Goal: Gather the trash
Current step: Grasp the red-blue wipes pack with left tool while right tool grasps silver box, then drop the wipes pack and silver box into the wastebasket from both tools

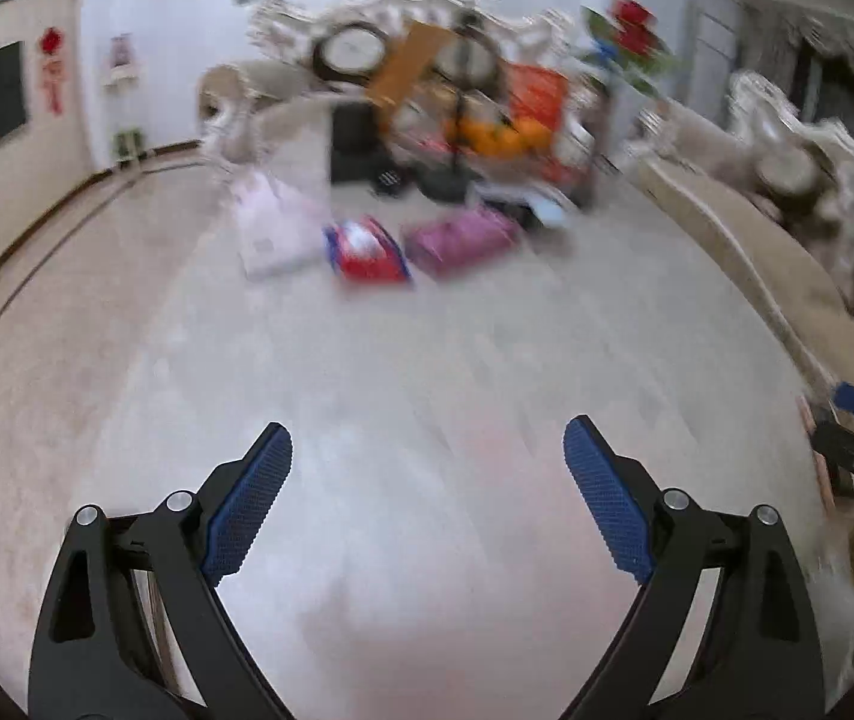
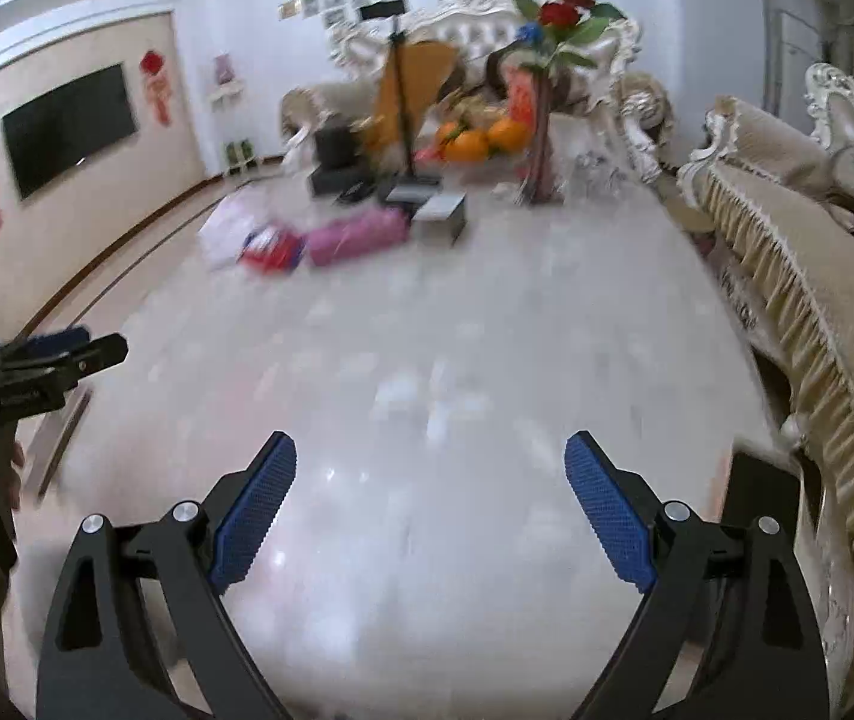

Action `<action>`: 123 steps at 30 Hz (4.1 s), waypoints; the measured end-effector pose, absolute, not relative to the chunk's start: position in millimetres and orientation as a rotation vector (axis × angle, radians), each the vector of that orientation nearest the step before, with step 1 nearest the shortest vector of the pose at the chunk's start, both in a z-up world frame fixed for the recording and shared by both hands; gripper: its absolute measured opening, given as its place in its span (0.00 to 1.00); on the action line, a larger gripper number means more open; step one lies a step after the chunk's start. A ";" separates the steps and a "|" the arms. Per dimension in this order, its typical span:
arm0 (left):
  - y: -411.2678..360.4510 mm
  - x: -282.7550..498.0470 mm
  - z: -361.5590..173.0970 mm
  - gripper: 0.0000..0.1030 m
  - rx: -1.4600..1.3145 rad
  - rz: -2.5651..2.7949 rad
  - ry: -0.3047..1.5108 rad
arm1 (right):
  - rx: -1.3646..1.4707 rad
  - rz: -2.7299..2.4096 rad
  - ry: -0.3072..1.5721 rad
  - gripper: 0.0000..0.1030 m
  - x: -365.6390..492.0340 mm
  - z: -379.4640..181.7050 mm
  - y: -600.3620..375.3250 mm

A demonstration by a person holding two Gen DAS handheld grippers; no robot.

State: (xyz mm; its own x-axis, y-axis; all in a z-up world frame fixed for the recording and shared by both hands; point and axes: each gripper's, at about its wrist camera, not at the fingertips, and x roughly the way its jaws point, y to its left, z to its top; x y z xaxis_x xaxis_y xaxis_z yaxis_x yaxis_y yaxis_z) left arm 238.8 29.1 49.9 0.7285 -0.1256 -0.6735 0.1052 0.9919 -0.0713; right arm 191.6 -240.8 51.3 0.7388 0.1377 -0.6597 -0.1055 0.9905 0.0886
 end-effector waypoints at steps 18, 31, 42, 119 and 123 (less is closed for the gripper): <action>50.7 415.9 -6.2 0.87 -0.098 0.029 0.853 | 0.029 0.043 0.806 0.84 405.3 11.8 -203.4; 61.0 464.5 -25.9 0.87 -0.129 0.071 0.887 | 0.060 -0.064 0.889 0.84 493.6 -22.8 -201.7; 48.1 484.0 -33.4 0.87 -0.128 0.098 0.908 | 0.021 -0.033 0.905 0.84 502.4 -34.0 -209.6; -8.9 21.8 -137.8 0.84 0.069 -0.325 1.138 | -0.108 0.318 1.186 0.72 34.0 -121.9 -181.3; -6.1 23.5 -104.7 0.84 0.077 -0.380 1.086 | -0.127 0.408 1.127 0.72 21.6 -93.9 -179.3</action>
State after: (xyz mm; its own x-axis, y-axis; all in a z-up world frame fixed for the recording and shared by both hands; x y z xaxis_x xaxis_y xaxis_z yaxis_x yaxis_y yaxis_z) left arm 23.5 -6.1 -104.7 0.4084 -0.2636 -0.8739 0.3382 0.9330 -0.1233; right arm 21.6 -179.3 -93.9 0.3644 0.2526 -0.8963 -0.3790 0.9194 0.1051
